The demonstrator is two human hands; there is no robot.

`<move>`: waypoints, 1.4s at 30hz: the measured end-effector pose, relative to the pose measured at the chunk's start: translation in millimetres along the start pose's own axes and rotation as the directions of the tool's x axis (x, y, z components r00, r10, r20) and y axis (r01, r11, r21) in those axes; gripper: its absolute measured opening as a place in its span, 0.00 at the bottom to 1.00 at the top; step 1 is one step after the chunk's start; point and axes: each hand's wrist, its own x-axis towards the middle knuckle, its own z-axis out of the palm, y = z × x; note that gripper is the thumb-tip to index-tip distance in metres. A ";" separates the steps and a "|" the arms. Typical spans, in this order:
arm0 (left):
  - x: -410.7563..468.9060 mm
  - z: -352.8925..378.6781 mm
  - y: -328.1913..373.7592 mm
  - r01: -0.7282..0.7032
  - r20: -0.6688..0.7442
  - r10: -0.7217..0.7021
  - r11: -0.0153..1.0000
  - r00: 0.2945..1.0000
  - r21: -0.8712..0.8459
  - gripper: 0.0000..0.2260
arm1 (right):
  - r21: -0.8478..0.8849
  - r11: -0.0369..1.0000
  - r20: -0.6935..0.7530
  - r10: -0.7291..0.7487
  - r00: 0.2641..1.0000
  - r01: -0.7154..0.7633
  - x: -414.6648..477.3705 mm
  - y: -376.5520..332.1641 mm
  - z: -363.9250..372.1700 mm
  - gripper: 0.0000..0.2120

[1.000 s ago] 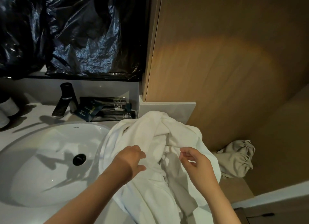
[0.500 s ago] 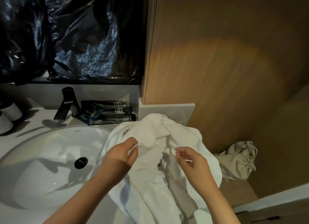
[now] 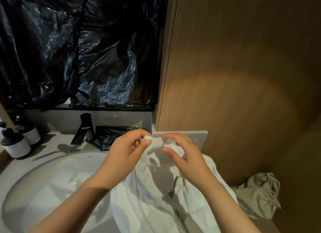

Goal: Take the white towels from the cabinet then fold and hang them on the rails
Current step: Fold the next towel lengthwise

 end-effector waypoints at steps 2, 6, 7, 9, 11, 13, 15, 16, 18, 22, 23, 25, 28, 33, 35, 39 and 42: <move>9.1 -8.1 8.9 -0.048 0.002 0.048 0.999 0.999 0.025 0.06 | 0.030 1.000 -0.003 0.008 1.000 -0.008 9.0 -6.2 -5.3 0.18; 30.8 -22.4 29.3 -0.079 -0.050 0.078 0.997 0.996 -0.014 0.06 | -0.005 1.000 0.019 -0.011 1.000 0.011 27.9 -14.7 -16.6 0.05; 38.2 -26.7 34.7 -0.087 -0.071 0.085 0.996 0.994 -0.019 0.06 | 0.003 1.000 0.025 0.000 1.000 0.000 30.8 -14.6 -19.8 0.06; 53.5 -36.4 44.5 -0.104 -0.117 0.103 0.995 0.988 -0.005 0.06 | 0.022 0.999 0.000 0.023 1.000 -0.023 31.9 -8.9 -29.2 0.11; 66.7 -44.1 50.5 -0.108 -0.171 0.107 0.994 0.979 0.006 0.07 | 0.009 0.999 -0.066 0.038 0.997 -0.038 29.5 0.8 -42.6 0.13; 74.9 -47.0 51.3 -0.089 -0.221 0.092 0.996 0.971 0.024 0.07 | -0.013 0.999 -0.108 0.044 0.993 -0.046 25.2 12.7 -55.3 0.15; 79.6 -44.4 51.4 -0.065 -0.239 0.074 0.997 0.968 0.049 0.06 | -0.018 0.997 -0.127 0.079 0.989 -0.081 20.0 23.1 -64.8 0.15; 81.5 -42.1 51.2 -0.053 -0.241 0.065 0.997 0.968 0.058 0.06 | -0.012 0.995 -0.141 0.097 0.985 -0.100 18.2 27.1 -68.0 0.14; 87.1 -38.2 51.1 -0.019 -0.253 0.036 0.997 0.967 0.069 0.06 | 0.011 0.994 -0.204 0.105 0.973 -0.105 17.9 28.8 -74.8 0.14; 104.8 -39.1 58.8 0.023 -0.313 -0.003 0.998 0.950 0.060 0.06 | -0.002 1.000 -0.417 0.013 0.909 -0.015 36.1 8.1 -102.8 0.10; 110.8 -41.8 63.0 0.019 -0.338 -0.001 0.999 0.941 0.051 0.06 | -0.035 0.999 -0.454 -0.017 0.891 0.001 44.5 -0.8 -113.0 0.09; 126.0 -50.6 75.0 0.004 -0.392 0.013 0.999 0.920 0.042 0.06 | -0.118 0.993 -0.511 -0.084 0.856 0.028 63.2 -23.7 -134.7 0.08; 153.0 -70.2 98.2 -0.055 -0.477 0.107 0.991 0.873 0.123 0.06 | -0.233 0.966 -0.577 -0.233 0.783 0.116 88.0 -66.4 -166.1 0.06; 169.2 -89.0 127.7 -0.157 -0.533 0.229 0.971 0.815 0.178 0.05 | -0.346 0.916 -0.580 -0.379 0.721 0.204 111.2 -115.0 -194.2 0.07; 164.9 -85.0 128.1 -0.159 -0.521 0.226 0.972 0.823 0.171 0.05 | -0.365 0.922 -0.548 -0.324 0.771 0.128 113.5 -115.2 -194.3 0.09; 163.5 -83.7 113.8 -0.163 -0.509 0.239 0.968 0.827 0.191 0.06 | -0.453 0.891 -0.539 -0.256 0.802 -0.020 107.3 -106.6 -196.0 0.11; 163.3 -81.8 108.6 -0.163 -0.491 0.260 0.959 0.831 0.232 0.04 | -0.536 0.842 -0.539 -0.286 0.793 -0.061 104.4 -106.3 -191.9 0.09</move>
